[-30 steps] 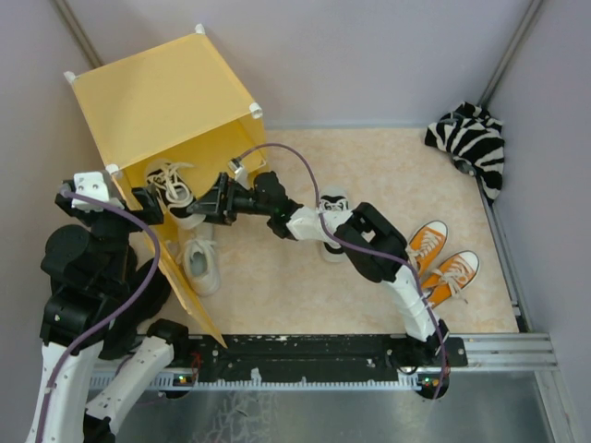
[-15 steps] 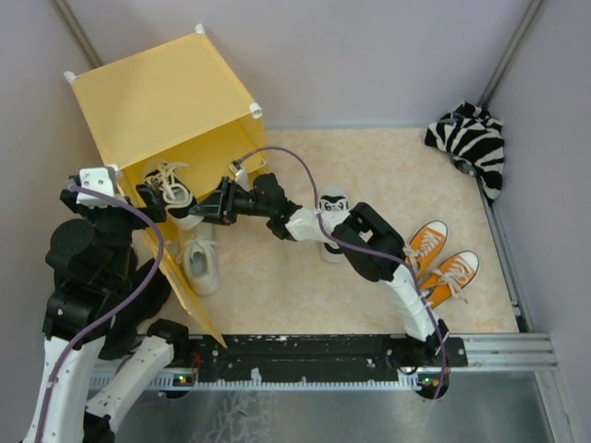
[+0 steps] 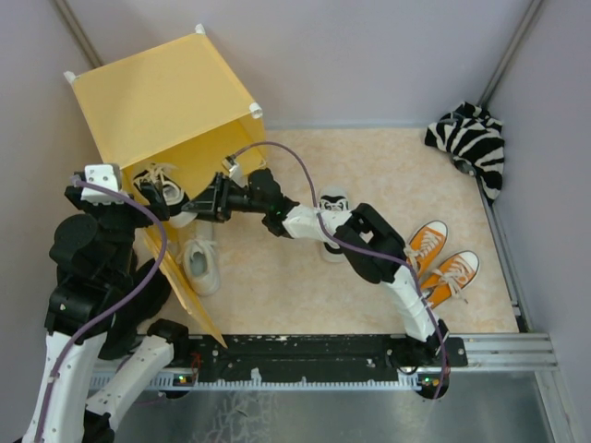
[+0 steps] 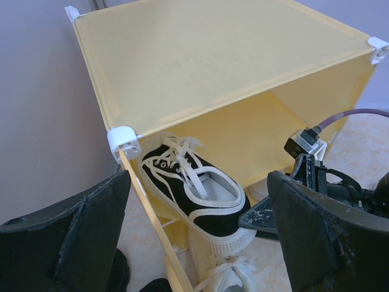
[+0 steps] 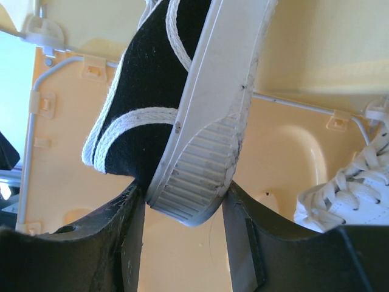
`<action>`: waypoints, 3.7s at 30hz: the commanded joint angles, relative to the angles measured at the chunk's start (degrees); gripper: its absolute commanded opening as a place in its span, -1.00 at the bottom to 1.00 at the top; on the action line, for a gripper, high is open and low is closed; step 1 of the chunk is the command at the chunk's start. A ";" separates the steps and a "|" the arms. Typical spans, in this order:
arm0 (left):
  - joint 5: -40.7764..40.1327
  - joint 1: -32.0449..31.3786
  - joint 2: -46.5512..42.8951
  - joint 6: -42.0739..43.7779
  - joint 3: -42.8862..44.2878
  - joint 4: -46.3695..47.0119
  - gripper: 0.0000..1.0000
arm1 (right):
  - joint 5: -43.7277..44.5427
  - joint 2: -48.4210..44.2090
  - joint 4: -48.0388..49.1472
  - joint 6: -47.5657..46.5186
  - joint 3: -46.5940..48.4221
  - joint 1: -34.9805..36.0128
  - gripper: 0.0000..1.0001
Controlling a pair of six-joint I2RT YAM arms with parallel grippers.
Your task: Place and organize the shoes in the shoe cabinet
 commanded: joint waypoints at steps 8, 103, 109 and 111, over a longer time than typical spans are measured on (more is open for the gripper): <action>1.29 -0.15 -0.74 -0.20 -0.13 1.97 0.99 | 3.66 1.92 -5.67 -2.45 20.76 0.70 -0.58; -0.49 -0.15 -1.32 -0.89 -1.67 3.06 0.99 | 4.50 0.62 -19.29 -27.60 23.66 5.27 0.24; -0.40 -0.15 -1.99 -0.54 -2.39 4.66 0.99 | 17.28 -10.96 -25.84 -34.24 7.78 4.42 0.28; 0.26 -0.15 -2.18 -0.83 -2.85 5.14 0.99 | 21.98 -14.90 -29.66 -38.86 3.42 4.45 0.37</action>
